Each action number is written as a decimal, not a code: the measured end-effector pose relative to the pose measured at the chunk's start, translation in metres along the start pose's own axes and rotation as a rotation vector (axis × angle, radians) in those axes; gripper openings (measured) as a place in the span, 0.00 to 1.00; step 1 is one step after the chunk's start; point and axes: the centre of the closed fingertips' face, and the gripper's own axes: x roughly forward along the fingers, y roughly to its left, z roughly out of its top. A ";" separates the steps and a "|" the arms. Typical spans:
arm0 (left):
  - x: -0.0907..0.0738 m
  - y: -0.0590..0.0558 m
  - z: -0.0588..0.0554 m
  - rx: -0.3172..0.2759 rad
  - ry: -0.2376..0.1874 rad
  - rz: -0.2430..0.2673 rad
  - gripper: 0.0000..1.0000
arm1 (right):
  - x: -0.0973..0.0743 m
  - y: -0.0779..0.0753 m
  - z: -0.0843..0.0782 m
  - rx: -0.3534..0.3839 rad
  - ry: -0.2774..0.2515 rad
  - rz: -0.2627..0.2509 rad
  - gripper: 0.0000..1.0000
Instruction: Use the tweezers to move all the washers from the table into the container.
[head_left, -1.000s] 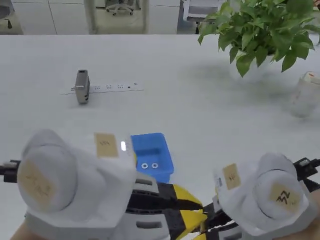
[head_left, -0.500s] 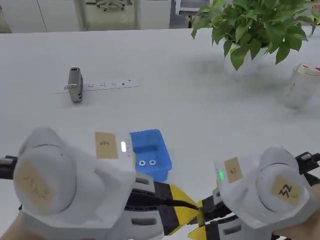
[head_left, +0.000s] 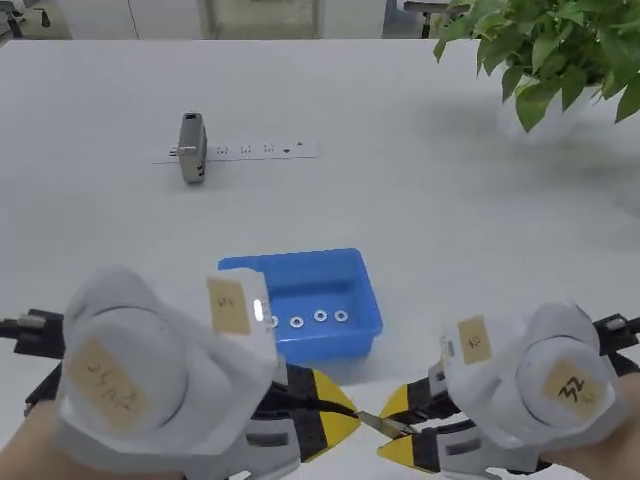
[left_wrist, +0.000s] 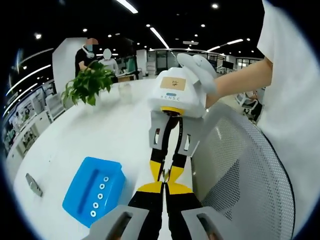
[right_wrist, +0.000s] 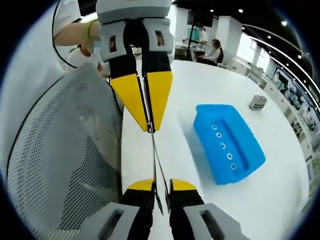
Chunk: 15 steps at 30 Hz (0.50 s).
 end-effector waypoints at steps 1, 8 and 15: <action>0.000 0.001 -0.004 -0.003 0.010 0.005 0.00 | 0.005 -0.002 0.000 -0.007 -0.005 0.007 0.07; 0.001 0.010 -0.032 -0.040 0.067 0.031 0.00 | 0.027 -0.006 0.002 -0.017 -0.021 0.044 0.08; 0.002 0.015 -0.054 -0.075 0.112 0.038 0.00 | 0.037 -0.005 0.002 0.013 -0.046 0.058 0.09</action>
